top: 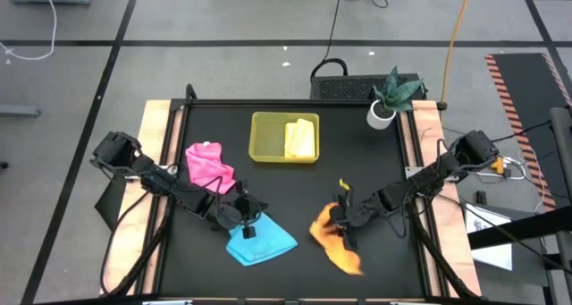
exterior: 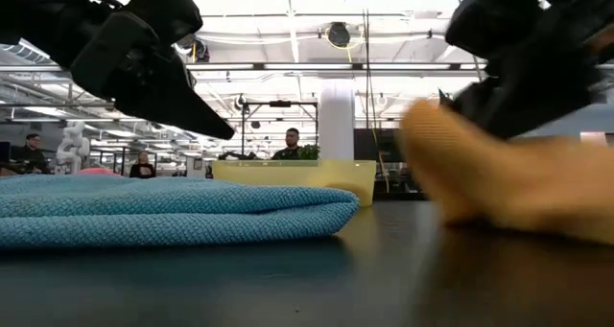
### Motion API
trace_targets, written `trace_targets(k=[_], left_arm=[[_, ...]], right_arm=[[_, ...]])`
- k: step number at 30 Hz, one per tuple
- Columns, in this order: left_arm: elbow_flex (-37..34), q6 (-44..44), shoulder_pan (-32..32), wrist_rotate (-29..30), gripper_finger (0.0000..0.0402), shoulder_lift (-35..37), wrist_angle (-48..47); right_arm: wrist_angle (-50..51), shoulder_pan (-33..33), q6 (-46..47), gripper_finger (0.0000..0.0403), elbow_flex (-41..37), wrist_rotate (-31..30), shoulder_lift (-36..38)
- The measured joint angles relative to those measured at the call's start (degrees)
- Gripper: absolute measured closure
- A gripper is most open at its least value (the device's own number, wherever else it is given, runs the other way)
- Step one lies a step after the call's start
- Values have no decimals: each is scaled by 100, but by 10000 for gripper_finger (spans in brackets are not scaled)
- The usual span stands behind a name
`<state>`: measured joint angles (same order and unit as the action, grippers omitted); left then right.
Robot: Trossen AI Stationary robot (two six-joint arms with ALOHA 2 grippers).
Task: Fold microfiber towels
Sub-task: Fold the orange microfiber cloth
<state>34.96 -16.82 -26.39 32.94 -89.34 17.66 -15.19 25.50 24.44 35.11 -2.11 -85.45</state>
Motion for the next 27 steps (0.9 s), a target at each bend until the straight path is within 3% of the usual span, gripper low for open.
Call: trace_targets(k=[3, 6, 14, 20, 23, 27], left_arm=[[0, 4, 2, 10, 376, 0, 96], [0, 23, 2, 12, 376, 0, 142], [2, 59, 11, 12, 376, -2, 174], [2, 70, 11, 12, 376, -2, 199], [2, 66, 11, 13, 376, -2, 196], [2, 126, 11, 14, 376, -2, 197]], right_arm=[[-188, 7, 608, 263, 0, 1312, 2], [-257, 13, 812, 246, 2, 1737, 107], [991, -1, 972, 257, 7, 727, 923], [3096, -126, 1822, 263, 13, -536, 1378], [3687, -288, 2244, 263, 4, -606, 1214], [3313, -419, 2127, 264, -56, -156, 932]])
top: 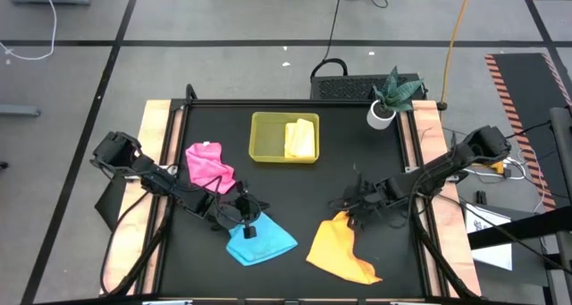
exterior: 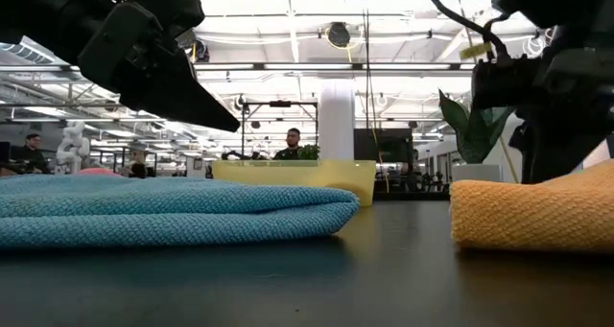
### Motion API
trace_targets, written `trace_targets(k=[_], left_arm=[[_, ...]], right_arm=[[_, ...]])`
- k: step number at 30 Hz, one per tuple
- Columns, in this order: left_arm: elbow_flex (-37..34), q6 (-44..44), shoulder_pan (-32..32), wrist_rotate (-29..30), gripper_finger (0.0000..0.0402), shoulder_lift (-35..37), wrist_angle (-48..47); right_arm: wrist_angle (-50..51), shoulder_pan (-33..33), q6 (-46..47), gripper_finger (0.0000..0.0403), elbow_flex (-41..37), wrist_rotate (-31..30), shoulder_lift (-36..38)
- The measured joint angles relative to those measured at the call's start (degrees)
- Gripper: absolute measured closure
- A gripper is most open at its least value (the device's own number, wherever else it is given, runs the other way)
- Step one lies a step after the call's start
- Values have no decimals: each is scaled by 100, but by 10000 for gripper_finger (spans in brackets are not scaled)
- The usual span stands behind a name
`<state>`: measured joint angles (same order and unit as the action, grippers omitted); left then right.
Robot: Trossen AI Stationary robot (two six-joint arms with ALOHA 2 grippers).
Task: Fold microfiber towels
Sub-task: Fold the orange microfiber cloth
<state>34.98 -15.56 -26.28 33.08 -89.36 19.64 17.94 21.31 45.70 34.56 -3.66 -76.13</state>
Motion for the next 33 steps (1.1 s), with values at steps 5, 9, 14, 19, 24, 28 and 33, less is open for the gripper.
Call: trace_targets(k=[5, 9, 14, 19, 24, 28, 33], left_arm=[[0, -7, 0, 0, 376, 0, -6], [0, 1, 0, -2, 376, 0, -5], [0, -13, 0, -2, 376, 0, -4], [0, -10, 0, -1, 376, 0, 9], [0, -9, 0, -2, 376, 0, 4], [0, -26, 0, -2, 376, 0, -3], [0, -109, -16, -2, 376, 0, -38]], right_arm=[[-932, -74, -330, 283, -148, 756, -212], [-1048, -70, -602, 335, -156, 798, -251], [-1434, -73, -1064, 395, -147, 350, -125], [-1731, -44, -1940, 397, 285, -951, 325], [-2521, 331, -3880, 399, 749, -2854, 946], [-3547, 694, -5294, 401, 753, -3049, 1288], [-3241, 893, -4735, 402, 536, -2636, 1142]])
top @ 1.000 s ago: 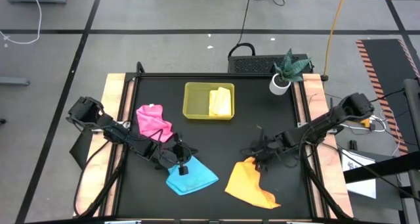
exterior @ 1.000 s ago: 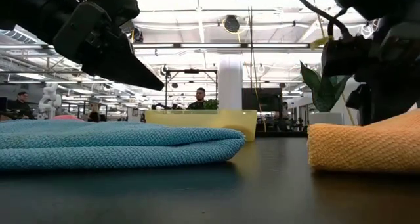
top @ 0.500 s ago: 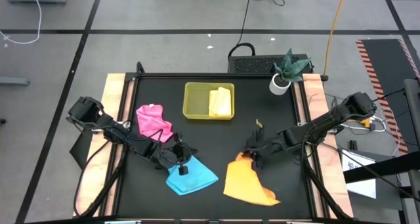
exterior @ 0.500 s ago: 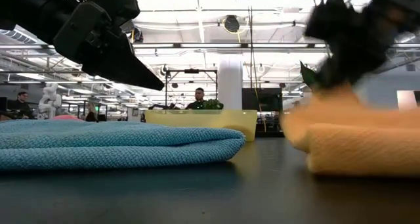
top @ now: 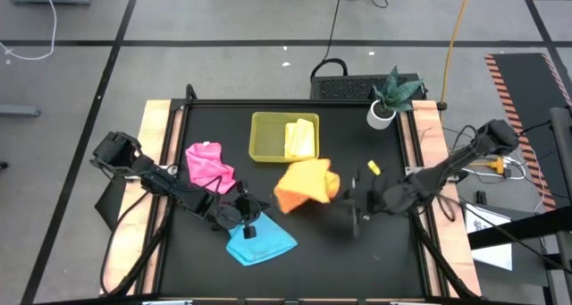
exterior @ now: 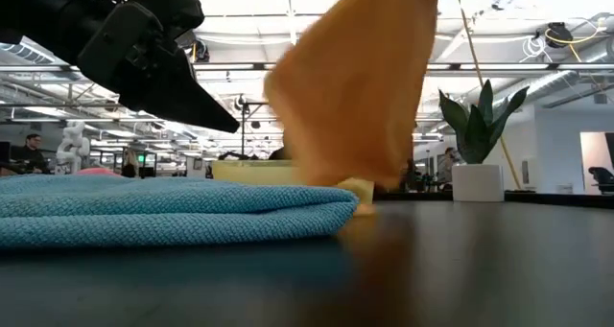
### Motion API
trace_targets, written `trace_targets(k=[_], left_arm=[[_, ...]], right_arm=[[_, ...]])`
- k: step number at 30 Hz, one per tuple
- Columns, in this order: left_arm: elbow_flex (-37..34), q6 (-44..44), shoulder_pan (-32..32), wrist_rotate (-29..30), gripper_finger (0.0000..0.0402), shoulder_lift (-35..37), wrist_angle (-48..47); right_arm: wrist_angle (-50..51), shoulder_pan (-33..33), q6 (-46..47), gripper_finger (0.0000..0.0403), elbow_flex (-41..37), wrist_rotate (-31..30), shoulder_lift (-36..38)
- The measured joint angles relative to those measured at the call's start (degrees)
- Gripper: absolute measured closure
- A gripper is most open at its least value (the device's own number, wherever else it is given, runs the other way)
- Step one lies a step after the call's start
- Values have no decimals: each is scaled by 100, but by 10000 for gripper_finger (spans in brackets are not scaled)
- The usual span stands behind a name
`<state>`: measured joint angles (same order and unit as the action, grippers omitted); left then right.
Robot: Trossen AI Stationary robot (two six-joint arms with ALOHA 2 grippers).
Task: Fold microfiber towels
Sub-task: Fold the orange microfiber cloth
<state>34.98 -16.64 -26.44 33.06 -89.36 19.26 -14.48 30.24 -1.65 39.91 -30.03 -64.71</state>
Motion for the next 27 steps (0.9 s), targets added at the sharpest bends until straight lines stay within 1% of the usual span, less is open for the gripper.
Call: trace_targets(k=[3, 6, 9, 11, 14, 17, 19, 20, 21, 24, 25, 26, 27], left_arm=[[0, -6, -2, 0, 376, 0, -36], [0, -26, -2, 0, 376, 0, -30], [0, -48, -2, 0, 376, 0, -23], [0, -48, -2, 0, 376, 0, -9], [0, -10, 14, 0, 376, 0, 28], [0, 2, 60, 0, 376, 0, 55], [0, -2, 95, 0, 376, 0, 55], [0, -1, 114, 1, 376, 0, 58], [0, -2, 132, 2, 376, 0, 62], [0, -24, 162, 0, 376, 0, 62], [0, -24, 162, 0, 376, 0, 64], [0, -26, 162, 0, 376, 0, 65], [0, -26, 162, 0, 376, 0, 58]], right_arm=[[-84, 6, 716, 401, -473, 666, -358], [-580, 4, 1512, 396, -982, 1469, -830], [-1071, -6, 2286, 383, -1393, 2336, -1309], [-1308, -30, 2828, 366, -1563, 2782, -1525], [-1356, -98, 3445, 332, -1679, 3234, -1626], [-1357, -226, 3536, 293, -1684, 3612, -1479], [-1301, -347, 3338, 272, -1647, 3540, -1259], [-1216, -410, 3208, 265, -1621, 3303, -1138], [-1110, -485, 3087, 260, -1610, 2952, -1009], [-673, -832, 3086, 257, -1590, 1312, -739], [-500, -985, 3117, 258, -1591, 904, -706], [-345, -1151, 3048, 260, -1592, 642, -702], [-205, -1311, 2920, 261, -1592, 517, -719]])
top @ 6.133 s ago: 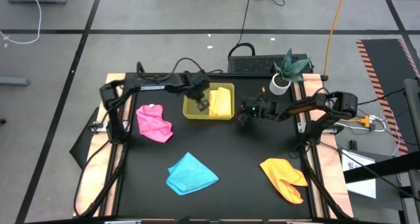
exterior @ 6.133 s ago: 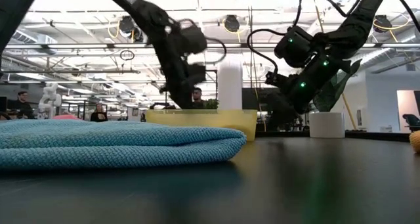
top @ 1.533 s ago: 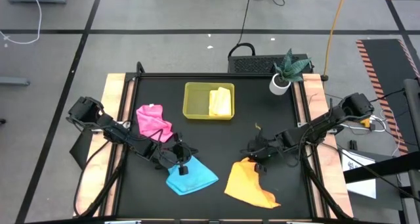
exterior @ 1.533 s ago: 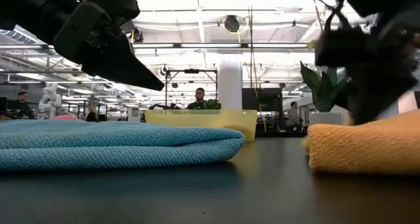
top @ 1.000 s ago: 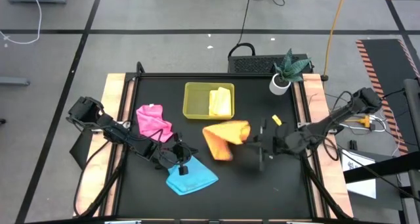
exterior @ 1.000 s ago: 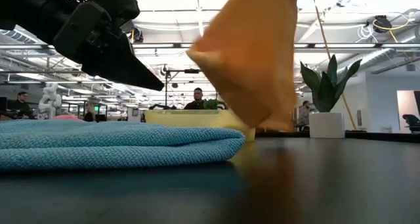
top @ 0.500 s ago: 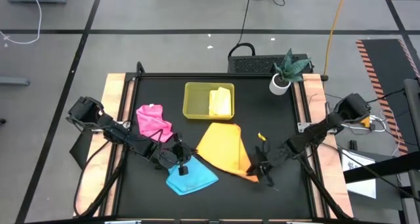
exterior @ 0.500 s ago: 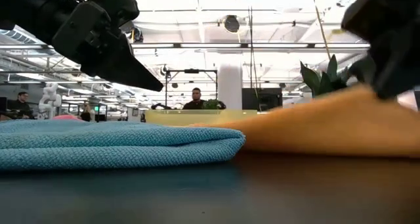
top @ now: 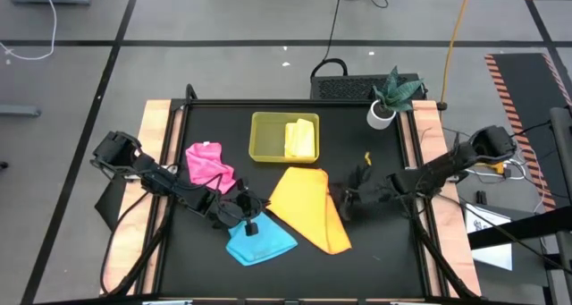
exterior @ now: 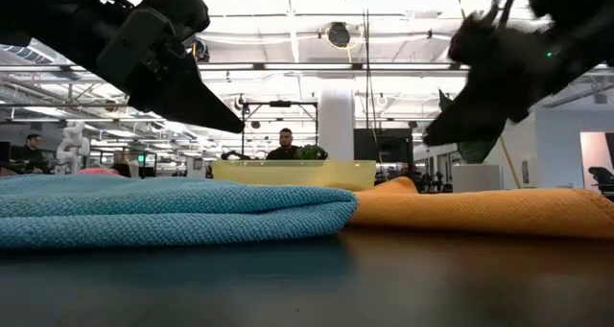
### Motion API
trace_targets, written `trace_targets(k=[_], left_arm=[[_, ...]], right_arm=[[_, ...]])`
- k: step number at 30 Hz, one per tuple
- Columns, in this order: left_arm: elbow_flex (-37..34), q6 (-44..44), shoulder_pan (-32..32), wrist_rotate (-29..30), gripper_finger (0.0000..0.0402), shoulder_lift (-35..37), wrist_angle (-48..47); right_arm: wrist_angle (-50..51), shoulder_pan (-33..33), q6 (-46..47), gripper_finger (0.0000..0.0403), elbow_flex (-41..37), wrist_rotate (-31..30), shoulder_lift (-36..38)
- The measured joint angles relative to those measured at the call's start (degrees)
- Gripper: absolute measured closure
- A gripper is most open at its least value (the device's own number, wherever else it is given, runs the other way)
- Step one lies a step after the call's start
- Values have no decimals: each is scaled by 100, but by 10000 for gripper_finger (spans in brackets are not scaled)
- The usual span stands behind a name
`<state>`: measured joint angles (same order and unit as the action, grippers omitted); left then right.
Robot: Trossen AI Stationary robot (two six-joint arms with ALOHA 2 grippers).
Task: Fold microfiber towels
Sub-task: Fold the orange microfiber cloth
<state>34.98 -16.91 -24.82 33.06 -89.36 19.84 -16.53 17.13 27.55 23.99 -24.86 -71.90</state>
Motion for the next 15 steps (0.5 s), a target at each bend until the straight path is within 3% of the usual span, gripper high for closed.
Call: trace_targets(k=[4, 10, 15], left_arm=[[0, 0, 0, -2, 376, 0, -10], [0, -21, 0, -2, 376, -2, -23], [0, -19, 0, -4, 376, -2, -25]], right_arm=[[49, -662, -34, 261, 0, -26, -363], [-767, -1214, -306, 260, 0, 113, -1098], [-1260, -1483, -421, 292, 0, 487, -1520]])
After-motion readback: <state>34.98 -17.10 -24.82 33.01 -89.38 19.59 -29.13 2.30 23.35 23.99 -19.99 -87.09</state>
